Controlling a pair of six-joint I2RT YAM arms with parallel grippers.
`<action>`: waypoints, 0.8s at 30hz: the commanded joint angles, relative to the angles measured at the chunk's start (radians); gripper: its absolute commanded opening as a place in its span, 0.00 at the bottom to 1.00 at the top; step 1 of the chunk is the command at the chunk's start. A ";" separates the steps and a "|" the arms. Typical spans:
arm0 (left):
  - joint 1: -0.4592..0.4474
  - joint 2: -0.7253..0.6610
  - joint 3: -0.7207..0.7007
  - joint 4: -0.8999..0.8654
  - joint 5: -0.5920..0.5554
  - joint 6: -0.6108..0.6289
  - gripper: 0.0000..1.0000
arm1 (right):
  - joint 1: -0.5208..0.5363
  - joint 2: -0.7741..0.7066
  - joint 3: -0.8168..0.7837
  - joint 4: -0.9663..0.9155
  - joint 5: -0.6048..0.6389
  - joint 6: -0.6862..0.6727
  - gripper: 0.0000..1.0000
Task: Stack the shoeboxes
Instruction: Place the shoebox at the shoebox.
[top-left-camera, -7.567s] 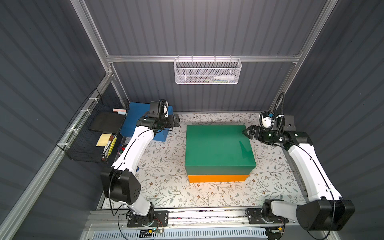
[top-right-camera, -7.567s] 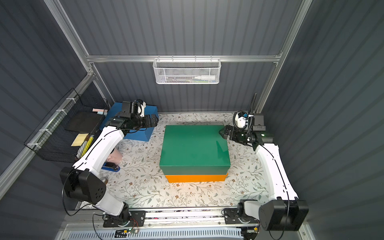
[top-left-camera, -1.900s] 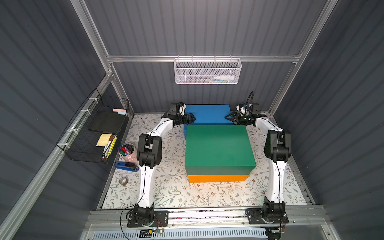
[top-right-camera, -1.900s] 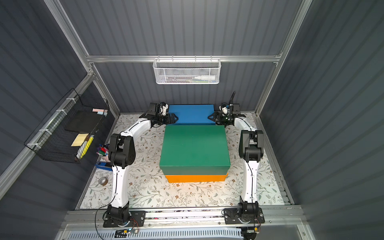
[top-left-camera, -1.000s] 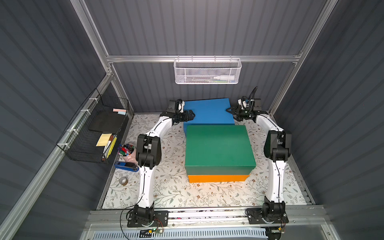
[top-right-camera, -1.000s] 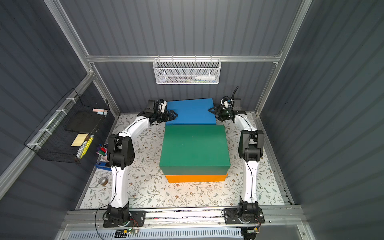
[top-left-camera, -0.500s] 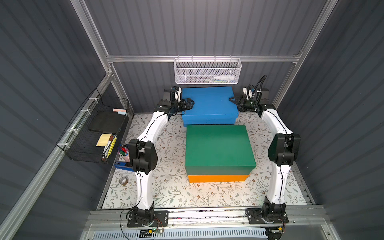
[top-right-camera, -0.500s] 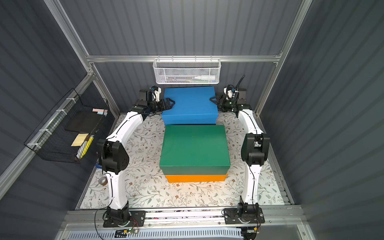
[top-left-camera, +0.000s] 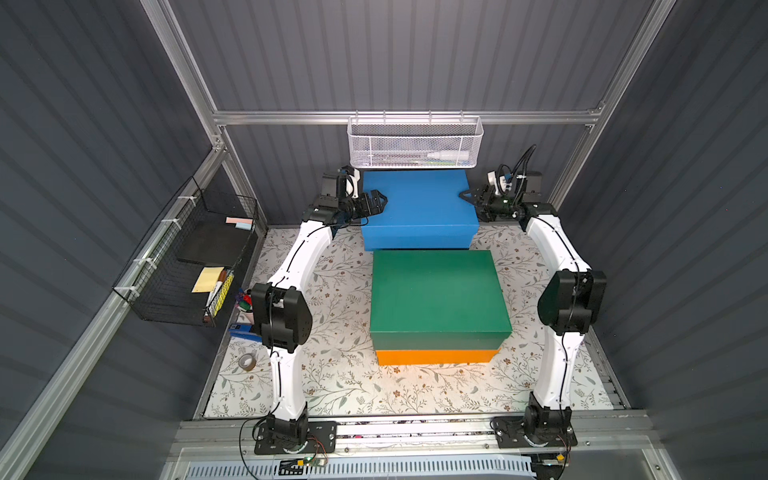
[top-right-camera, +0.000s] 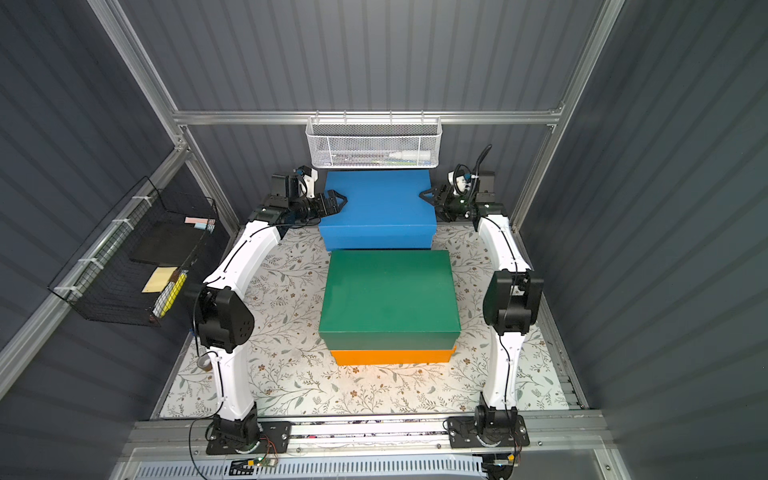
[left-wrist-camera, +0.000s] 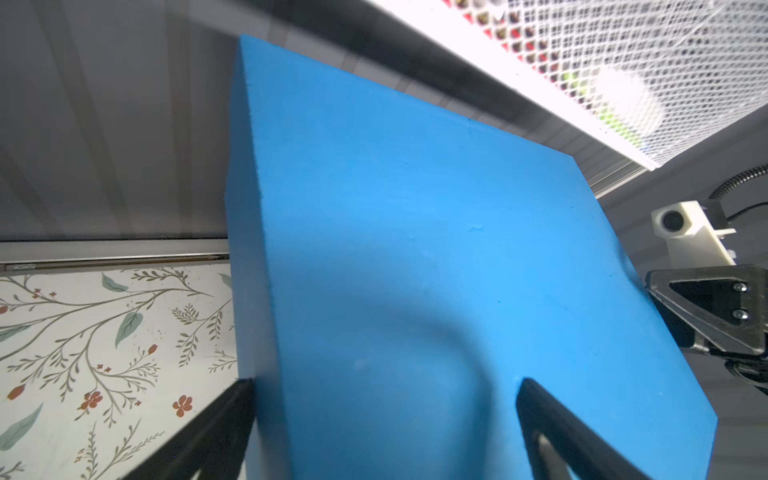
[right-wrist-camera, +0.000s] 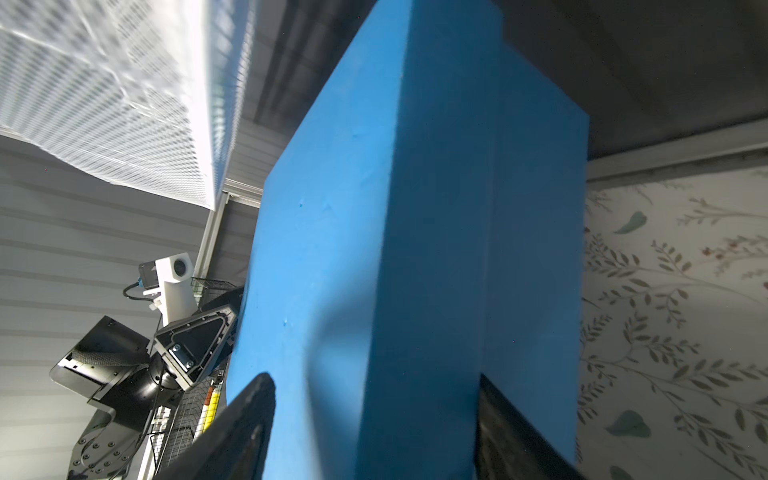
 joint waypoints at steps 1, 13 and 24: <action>-0.040 -0.030 0.071 0.024 0.113 -0.028 1.00 | 0.058 -0.041 0.057 0.020 -0.064 0.035 0.74; -0.040 -0.001 0.179 -0.053 0.144 -0.067 1.00 | 0.061 -0.023 0.130 0.026 -0.076 0.118 0.74; -0.040 -0.064 0.111 -0.028 0.184 -0.100 1.00 | 0.061 -0.059 0.127 -0.003 -0.095 0.153 0.74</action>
